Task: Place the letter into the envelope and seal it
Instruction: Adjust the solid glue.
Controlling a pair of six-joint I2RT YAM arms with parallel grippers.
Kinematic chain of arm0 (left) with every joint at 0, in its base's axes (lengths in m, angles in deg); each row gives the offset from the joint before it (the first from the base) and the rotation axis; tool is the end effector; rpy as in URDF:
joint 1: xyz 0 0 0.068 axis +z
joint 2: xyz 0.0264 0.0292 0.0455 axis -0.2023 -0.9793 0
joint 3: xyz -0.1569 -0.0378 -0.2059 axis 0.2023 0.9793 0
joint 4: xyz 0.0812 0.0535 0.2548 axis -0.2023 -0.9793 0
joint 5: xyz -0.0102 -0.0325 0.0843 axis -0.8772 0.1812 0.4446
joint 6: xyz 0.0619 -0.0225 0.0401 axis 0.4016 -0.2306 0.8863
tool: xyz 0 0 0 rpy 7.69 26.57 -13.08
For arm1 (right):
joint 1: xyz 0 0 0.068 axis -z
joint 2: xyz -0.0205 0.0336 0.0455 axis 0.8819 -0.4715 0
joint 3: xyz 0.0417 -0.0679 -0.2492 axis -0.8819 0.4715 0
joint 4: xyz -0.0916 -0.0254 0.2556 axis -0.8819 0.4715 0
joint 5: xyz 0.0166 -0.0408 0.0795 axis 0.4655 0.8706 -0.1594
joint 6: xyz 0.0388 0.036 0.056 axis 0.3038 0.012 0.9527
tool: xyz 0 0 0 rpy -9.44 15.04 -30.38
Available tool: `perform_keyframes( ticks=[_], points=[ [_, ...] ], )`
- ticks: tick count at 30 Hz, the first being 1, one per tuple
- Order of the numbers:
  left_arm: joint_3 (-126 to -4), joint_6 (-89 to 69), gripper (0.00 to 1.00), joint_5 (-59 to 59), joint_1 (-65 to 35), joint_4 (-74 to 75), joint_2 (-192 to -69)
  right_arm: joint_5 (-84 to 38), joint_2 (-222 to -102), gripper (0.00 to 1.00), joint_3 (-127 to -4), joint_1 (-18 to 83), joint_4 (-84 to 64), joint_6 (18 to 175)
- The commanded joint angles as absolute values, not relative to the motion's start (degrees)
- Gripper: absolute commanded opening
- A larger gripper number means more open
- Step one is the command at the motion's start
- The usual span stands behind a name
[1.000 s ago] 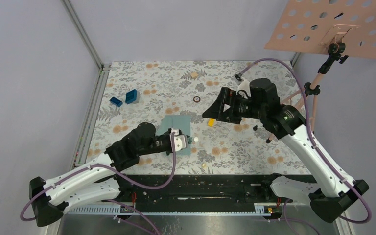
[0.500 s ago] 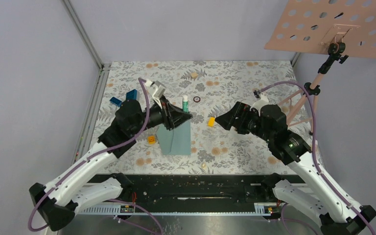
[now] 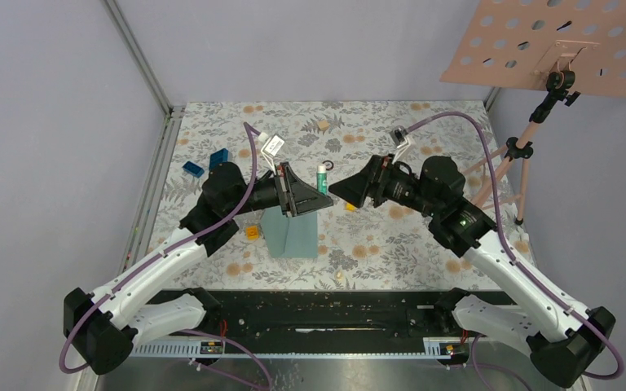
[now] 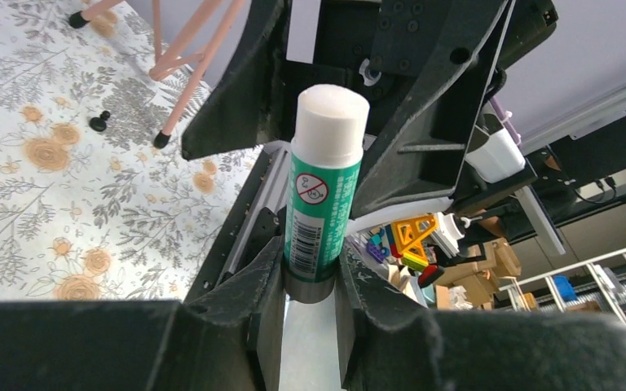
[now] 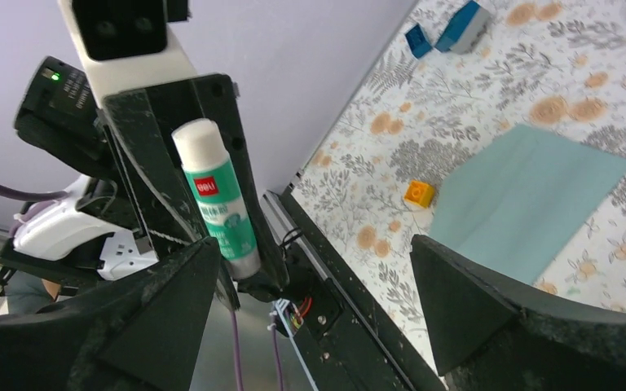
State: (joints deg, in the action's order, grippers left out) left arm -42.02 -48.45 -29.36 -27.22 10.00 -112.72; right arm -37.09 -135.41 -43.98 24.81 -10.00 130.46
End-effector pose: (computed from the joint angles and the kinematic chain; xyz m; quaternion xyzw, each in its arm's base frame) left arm 0.1892 -0.2040 0.3534 0.1714 0.6712 -0.6384 0.3355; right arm 0.1973 0.1796 0.3770 -0.1114 0.7018 0.5385 0.4530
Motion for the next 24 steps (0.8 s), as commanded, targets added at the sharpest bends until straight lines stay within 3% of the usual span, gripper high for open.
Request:
perform_keyframes(
  ticks=[1,7,13,24],
  points=[
    [-41.99,-51.21,0.0,-33.39,-27.02,15.66,-112.65,-39.94,-137.18,0.92,-48.39,24.09,-17.27,129.76],
    [-41.45,-51.92,0.0,-34.46,-27.06,16.72,-113.02,-42.99,-140.1,0.84,-49.77,23.92,-20.88,131.3],
    [-41.74,-50.88,0.0,-35.29,-27.03,15.39,-112.85,-45.24,-142.24,0.65,-50.55,23.74,-24.19,133.62],
    [-41.74,-51.56,0.0,-36.75,-27.03,15.43,-113.34,-46.34,-144.43,0.61,-54.24,22.12,-19.71,132.34]
  ],
)
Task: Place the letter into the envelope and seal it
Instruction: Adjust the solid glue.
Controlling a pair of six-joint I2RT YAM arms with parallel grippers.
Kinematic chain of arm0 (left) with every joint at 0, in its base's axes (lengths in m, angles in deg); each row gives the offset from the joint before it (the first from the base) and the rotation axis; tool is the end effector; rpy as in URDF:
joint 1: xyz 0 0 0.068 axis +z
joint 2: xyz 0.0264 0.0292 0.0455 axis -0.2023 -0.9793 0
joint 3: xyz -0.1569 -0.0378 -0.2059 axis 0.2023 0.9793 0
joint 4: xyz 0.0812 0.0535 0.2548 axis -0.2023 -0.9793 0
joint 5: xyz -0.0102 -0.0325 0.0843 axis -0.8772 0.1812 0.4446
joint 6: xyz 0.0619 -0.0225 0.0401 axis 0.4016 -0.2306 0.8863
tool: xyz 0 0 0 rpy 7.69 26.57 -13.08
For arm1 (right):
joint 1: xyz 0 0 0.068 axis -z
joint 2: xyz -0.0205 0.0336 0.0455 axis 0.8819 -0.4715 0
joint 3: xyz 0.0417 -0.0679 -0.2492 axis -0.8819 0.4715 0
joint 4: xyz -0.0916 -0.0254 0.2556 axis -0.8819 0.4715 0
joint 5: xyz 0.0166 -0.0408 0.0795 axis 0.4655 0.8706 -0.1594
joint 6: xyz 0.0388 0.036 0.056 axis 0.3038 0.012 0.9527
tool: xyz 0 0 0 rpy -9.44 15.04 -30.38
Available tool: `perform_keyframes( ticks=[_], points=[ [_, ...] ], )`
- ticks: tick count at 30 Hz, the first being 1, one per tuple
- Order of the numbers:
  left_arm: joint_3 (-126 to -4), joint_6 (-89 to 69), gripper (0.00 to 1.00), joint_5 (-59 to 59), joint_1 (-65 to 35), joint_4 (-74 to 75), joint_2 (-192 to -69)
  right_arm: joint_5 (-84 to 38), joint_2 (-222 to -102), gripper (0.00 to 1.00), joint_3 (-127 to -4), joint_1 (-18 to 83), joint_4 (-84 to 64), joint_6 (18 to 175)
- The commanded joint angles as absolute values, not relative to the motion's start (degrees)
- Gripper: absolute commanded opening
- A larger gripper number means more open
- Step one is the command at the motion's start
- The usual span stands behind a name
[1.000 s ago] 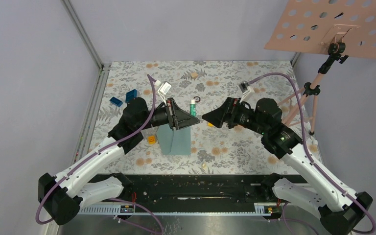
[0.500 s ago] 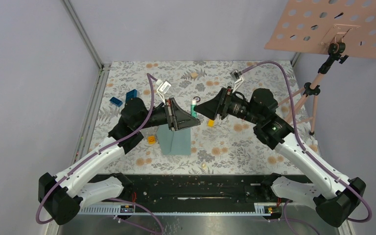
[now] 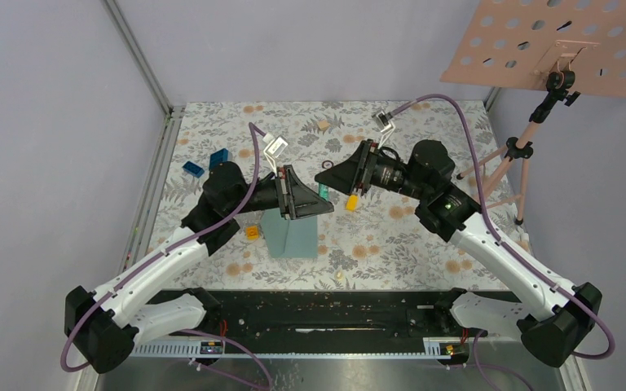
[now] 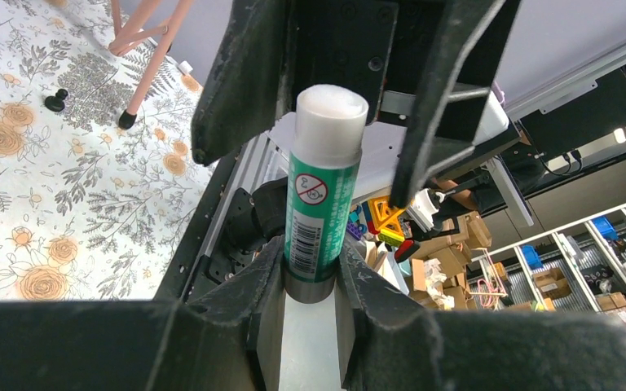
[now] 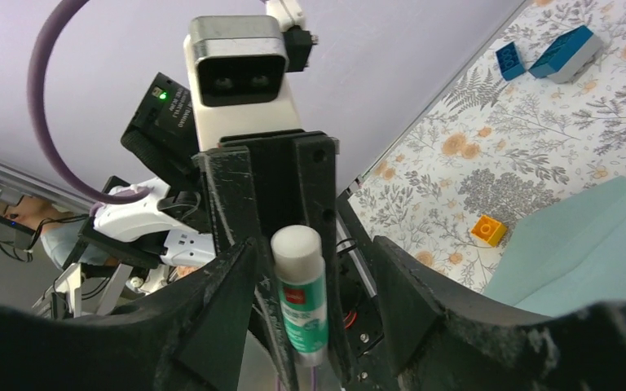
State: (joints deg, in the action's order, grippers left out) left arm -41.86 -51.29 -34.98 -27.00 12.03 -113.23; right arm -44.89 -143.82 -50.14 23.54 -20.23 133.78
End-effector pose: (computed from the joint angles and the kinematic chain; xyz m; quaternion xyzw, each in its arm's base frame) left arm 0.1852 -0.2057 0.3542 0.1919 0.6604 -0.6624 0.2972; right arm 0.2109 0.2081 0.4042 -0.1606 0.6469 0.6053 0.4353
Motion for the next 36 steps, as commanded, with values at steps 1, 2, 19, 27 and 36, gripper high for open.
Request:
perform_keyframes(
  ticks=[1,2,19,27,36],
  points=[
    [-41.94,-51.48,0.0,-36.39,-27.08,15.19,-113.23,-45.98,-144.43,0.61,-54.24,21.96,-18.83,131.86],
    [-42.4,-51.12,0.0,-36.15,-27.03,14.67,-113.2,-45.65,-144.27,0.6,-53.89,21.7,-18.67,131.66],
    [-42.88,-51.18,0.0,-34.7,-27.04,14.92,-112.95,-45.02,-145.72,0.49,-53.14,20.21,-17.28,131.71],
    [-42.3,-51.12,0.0,-34.92,-27.03,14.95,-112.84,-42.46,-143.72,0.05,-51.6,20.17,-17.53,131.42],
    [-41.47,-48.08,0.44,-33.29,-27.02,11.19,-111.42,-37.56,-141.64,0.0,-54.43,20.17,-8.21,126.51]
  ],
)
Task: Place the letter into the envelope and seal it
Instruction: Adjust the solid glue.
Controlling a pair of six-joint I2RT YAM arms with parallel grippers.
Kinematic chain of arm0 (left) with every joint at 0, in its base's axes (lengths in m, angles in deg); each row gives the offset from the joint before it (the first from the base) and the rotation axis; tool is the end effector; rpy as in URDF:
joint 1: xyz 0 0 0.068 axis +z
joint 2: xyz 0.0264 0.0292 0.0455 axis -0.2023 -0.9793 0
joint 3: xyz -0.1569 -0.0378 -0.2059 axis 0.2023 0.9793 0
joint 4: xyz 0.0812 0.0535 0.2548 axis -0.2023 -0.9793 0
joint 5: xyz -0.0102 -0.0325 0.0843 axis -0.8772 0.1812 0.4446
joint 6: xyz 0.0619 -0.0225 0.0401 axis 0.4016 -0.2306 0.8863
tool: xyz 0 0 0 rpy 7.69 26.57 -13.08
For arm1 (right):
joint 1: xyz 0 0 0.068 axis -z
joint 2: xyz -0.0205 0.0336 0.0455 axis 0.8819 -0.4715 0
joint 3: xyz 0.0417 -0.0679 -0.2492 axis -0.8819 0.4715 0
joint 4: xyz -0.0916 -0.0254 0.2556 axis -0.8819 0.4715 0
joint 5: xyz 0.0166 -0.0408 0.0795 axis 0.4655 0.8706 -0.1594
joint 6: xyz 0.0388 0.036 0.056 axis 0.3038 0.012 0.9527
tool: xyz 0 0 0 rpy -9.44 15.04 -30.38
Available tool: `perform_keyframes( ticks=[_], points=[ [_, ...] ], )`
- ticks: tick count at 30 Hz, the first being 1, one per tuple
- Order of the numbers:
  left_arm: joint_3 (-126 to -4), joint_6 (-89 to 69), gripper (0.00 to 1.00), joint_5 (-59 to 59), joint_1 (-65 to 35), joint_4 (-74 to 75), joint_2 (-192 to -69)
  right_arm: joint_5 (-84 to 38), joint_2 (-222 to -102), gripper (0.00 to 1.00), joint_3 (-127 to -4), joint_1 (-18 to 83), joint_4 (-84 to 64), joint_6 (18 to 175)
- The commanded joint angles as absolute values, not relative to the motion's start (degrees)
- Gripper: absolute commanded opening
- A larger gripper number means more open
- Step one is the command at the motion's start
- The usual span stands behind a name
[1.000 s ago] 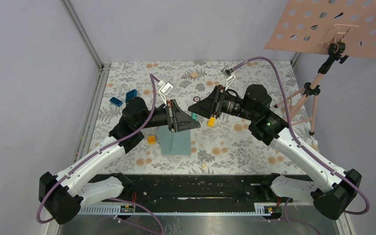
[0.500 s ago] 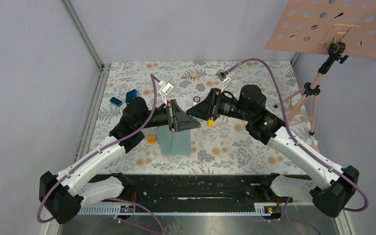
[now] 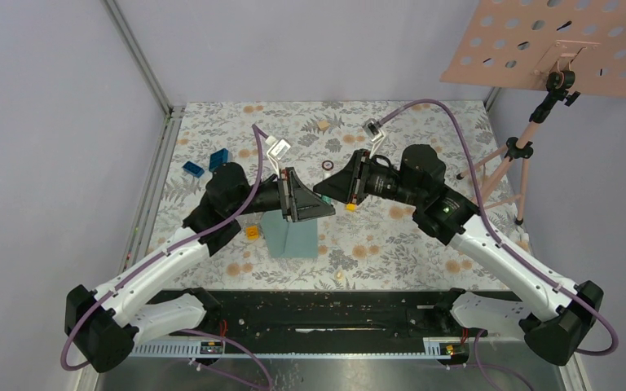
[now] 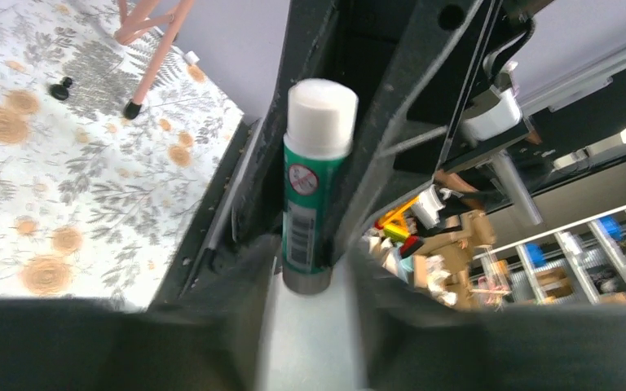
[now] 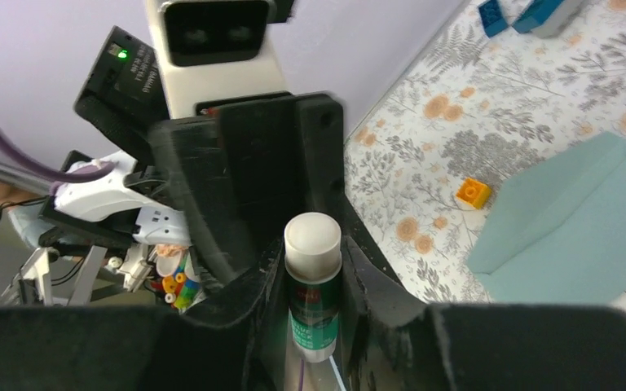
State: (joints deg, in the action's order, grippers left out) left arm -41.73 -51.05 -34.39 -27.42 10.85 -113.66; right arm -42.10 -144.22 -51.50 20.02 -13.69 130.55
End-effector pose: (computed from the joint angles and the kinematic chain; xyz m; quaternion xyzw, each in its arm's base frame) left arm 0.1859 -0.2082 0.3490 0.1871 0.6699 -0.6575 0.2898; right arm 0.2020 0.2208 0.3967 -0.1733 0.6752 0.5827 0.4178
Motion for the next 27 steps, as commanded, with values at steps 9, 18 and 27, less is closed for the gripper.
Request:
perform_keyframes(
  ticks=[9,18,27],
  points=[
    [-36.75,-43.41,0.98,-28.45,-26.47,12.08,-104.07,-29.48,-139.19,0.0,-56.64,20.13,-1.24,124.95],
    [-36.57,-30.79,0.84,-1.7,-34.93,7.23,-98.17,-11.52,-142.24,0.0,-62.59,18.89,10.16,134.49],
    [-40.1,-29.13,0.75,4.14,-41.49,8.0,-101.99,-7.83,-145.74,0.0,-65.05,15.36,9.67,136.62]
  ],
)
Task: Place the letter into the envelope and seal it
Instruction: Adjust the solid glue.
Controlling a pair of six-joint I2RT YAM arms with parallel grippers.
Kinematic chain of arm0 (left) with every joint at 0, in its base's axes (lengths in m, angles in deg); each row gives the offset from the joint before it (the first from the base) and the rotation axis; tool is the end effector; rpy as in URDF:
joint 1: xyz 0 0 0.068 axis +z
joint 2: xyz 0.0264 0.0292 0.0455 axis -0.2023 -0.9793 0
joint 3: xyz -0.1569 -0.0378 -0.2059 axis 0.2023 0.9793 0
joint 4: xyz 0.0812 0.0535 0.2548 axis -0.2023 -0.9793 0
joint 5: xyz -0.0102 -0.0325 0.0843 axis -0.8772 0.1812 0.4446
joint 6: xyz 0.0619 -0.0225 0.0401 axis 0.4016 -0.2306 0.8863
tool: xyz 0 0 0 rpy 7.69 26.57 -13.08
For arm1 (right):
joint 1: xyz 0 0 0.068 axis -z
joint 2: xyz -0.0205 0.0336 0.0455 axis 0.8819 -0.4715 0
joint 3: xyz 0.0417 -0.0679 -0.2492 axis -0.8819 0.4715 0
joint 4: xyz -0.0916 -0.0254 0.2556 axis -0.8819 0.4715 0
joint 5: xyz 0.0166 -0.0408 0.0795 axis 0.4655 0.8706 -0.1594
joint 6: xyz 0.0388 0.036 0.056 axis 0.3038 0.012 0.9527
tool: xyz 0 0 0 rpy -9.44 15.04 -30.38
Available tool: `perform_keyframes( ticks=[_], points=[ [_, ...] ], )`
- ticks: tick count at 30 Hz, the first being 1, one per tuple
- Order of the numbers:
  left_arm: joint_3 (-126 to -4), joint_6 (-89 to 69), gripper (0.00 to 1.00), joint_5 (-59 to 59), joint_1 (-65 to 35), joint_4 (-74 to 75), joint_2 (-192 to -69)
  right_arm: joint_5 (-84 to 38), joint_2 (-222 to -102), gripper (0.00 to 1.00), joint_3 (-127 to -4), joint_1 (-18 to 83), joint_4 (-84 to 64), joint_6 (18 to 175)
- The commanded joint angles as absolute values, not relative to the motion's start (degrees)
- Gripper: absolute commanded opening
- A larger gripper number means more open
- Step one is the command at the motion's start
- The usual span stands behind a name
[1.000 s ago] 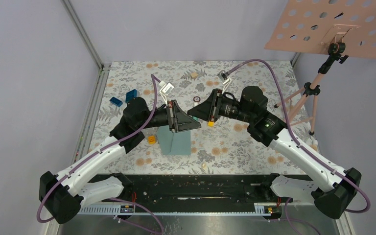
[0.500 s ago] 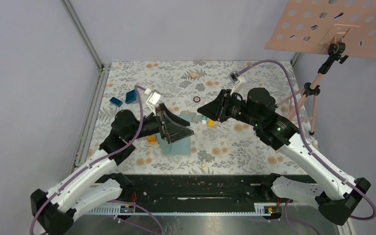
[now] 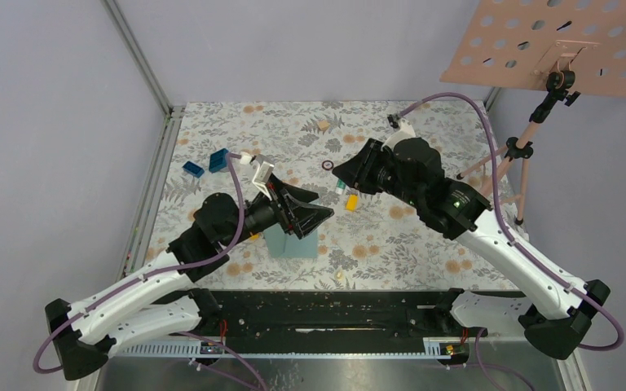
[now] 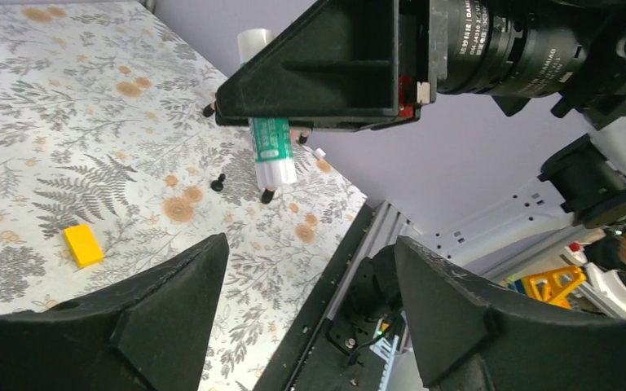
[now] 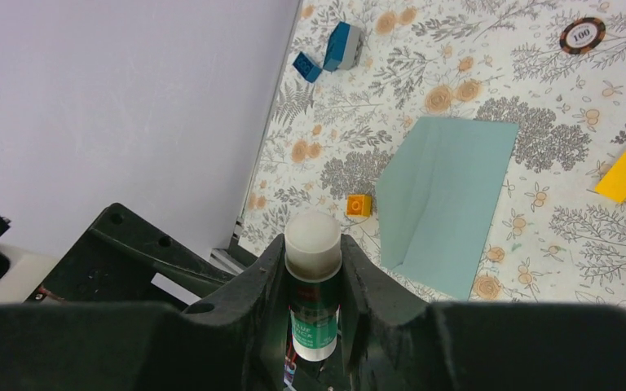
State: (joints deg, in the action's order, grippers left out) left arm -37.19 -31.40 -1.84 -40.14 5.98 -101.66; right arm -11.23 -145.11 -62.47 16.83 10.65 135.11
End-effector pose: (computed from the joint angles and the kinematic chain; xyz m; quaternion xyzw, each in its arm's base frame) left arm 0.1426 -0.1999 0.3583 0.1761 0.6520 -0.5384 0.5040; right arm 0.2093 0.2031 0.4086 0.0237 0.7791 0.4249 0.4602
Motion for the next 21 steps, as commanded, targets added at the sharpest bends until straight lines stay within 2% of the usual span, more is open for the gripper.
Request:
perform_keyframes(
  ticks=[1,12,17,21],
  points=[
    [-40.61,-28.94,0.73,4.76,-41.91,7.98,-102.17,-8.17,-145.83,0.0,-64.89,15.22,9.0,136.63],
    [-42.22,-31.6,0.67,2.39,-41.53,6.8,-104.52,-12.37,-145.19,0.0,-63.71,15.03,6.13,136.58],
    [-38.68,-48.06,0.73,-22.42,-28.33,19.76,-105.47,-17.3,-143.62,0.0,-62.57,15.13,3.57,134.47],
    [-37.86,-56.88,0.78,-39.04,-23.65,28.81,-107.79,-26.16,-141.3,0.0,-59.6,16.91,-2.04,132.15]
  ],
)
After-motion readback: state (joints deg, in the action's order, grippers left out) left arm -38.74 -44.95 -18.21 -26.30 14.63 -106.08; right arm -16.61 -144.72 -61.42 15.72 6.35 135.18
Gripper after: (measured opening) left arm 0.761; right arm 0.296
